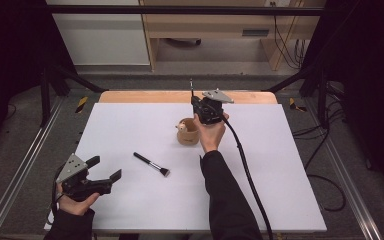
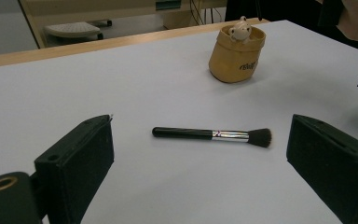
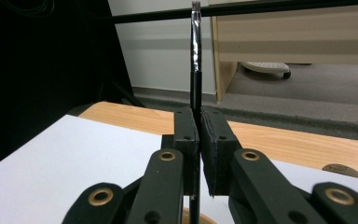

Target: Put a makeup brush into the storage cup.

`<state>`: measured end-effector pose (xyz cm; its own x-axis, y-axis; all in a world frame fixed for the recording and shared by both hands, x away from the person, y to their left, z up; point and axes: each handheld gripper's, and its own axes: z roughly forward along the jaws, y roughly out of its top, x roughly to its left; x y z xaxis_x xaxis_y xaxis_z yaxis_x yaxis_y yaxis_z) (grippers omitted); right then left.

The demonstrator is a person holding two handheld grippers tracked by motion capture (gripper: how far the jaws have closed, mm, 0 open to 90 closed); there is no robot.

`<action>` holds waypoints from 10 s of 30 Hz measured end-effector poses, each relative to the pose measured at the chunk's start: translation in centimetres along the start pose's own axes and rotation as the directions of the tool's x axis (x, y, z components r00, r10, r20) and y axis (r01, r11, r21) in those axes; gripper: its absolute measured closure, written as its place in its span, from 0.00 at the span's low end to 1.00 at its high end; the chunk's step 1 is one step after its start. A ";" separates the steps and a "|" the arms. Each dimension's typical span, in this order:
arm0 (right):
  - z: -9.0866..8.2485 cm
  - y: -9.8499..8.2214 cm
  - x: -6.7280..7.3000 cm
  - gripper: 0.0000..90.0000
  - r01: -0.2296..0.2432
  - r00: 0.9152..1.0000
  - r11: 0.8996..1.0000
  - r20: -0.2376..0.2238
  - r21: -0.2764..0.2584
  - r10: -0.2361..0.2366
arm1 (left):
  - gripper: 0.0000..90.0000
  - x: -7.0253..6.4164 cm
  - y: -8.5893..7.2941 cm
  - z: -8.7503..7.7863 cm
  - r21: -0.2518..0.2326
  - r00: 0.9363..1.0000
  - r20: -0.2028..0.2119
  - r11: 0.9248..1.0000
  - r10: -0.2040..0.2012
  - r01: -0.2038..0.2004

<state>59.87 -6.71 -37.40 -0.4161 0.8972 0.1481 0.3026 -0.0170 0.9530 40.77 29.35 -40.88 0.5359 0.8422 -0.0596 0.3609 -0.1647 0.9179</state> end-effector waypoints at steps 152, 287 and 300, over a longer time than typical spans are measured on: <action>-23.9 -9.6 -9.3 0.06 0.078 0.995 0.996 -0.068 0.045 -0.075 | 0.07 0.2 -0.3 0.0 -0.010 1.000 -0.019 1.000 -0.009 0.009; -24.0 -9.6 -8.4 0.06 0.105 0.991 0.993 -0.088 0.047 -0.101 | 0.26 -1.8 0.6 16.0 0.457 0.913 0.316 0.802 0.258 -0.384; -24.0 -9.6 -8.4 0.06 0.106 0.991 0.993 -0.088 0.044 -0.102 | 0.40 -1.6 0.7 15.6 0.492 0.918 0.322 0.788 0.231 -0.371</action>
<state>39.85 -24.68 -41.44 -0.5187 0.8518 0.0732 0.2947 0.0977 0.9506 52.07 19.83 -46.29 0.8211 0.5700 0.0309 0.4613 -0.6946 0.5520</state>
